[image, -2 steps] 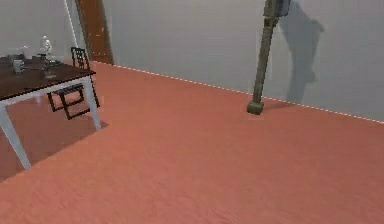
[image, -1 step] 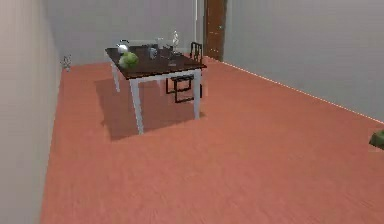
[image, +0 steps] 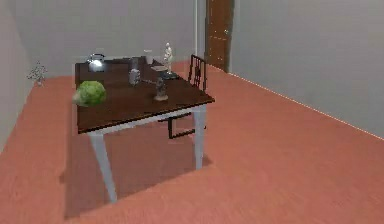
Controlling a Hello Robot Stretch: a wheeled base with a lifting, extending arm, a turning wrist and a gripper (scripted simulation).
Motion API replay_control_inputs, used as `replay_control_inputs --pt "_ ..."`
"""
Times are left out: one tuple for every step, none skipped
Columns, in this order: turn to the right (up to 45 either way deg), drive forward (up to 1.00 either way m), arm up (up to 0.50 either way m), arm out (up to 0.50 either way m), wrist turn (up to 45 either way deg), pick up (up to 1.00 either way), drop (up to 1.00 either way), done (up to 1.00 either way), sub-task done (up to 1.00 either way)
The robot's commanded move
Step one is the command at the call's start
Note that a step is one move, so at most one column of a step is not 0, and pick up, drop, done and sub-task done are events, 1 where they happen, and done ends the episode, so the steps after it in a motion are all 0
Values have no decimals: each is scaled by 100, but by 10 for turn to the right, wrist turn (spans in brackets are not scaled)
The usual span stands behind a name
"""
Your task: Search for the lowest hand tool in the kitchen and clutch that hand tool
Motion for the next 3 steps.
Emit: replay_control_inputs --pt "0 75 0 0 0 0 0 0 0" --pt "-450 0 0 0 0 0 0 0 0" --pt "-450 0 0 0 0 0 0 0 0"
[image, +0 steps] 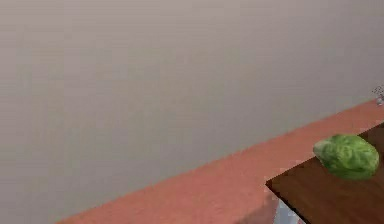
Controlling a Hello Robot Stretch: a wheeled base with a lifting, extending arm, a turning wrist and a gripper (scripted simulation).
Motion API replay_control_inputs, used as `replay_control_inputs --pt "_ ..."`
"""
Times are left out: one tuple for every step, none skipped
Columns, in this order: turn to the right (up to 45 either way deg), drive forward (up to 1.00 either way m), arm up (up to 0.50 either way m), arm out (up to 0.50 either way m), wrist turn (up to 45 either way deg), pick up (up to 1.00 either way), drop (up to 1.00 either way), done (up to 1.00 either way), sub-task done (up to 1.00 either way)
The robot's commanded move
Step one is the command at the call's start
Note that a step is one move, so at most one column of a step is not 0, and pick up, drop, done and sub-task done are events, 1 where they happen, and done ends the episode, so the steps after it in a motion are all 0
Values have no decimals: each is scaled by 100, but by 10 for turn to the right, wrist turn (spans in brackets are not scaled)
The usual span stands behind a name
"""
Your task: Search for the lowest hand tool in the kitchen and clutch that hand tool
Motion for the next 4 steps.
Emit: replay_control_inputs --pt "-90 0 0 0 0 0 0 0 0" --pt "450 0 0 0 0 0 0 0 0" --pt "450 0 0 0 0 0 0 0 0" --pt "390 0 0 0 0 0 0 0 0"
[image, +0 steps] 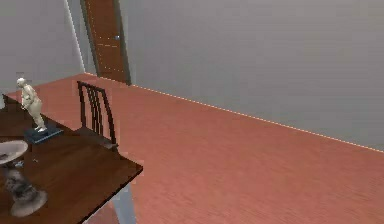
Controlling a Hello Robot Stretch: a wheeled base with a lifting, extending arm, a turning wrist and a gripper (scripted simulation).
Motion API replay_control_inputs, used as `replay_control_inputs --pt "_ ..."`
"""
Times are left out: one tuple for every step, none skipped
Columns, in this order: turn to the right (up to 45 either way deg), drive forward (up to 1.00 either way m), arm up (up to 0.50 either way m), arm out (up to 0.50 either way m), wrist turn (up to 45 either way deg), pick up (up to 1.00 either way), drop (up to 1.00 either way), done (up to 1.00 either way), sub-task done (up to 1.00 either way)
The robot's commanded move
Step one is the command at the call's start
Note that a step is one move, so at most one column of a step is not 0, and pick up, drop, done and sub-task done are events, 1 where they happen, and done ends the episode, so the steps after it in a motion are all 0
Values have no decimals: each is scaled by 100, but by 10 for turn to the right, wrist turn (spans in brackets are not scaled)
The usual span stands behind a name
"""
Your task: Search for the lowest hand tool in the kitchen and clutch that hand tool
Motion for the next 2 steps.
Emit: replay_control_inputs --pt "0 70 0 0 0 0 0 0 0" --pt "-30 0 0 0 0 0 0 0 0"
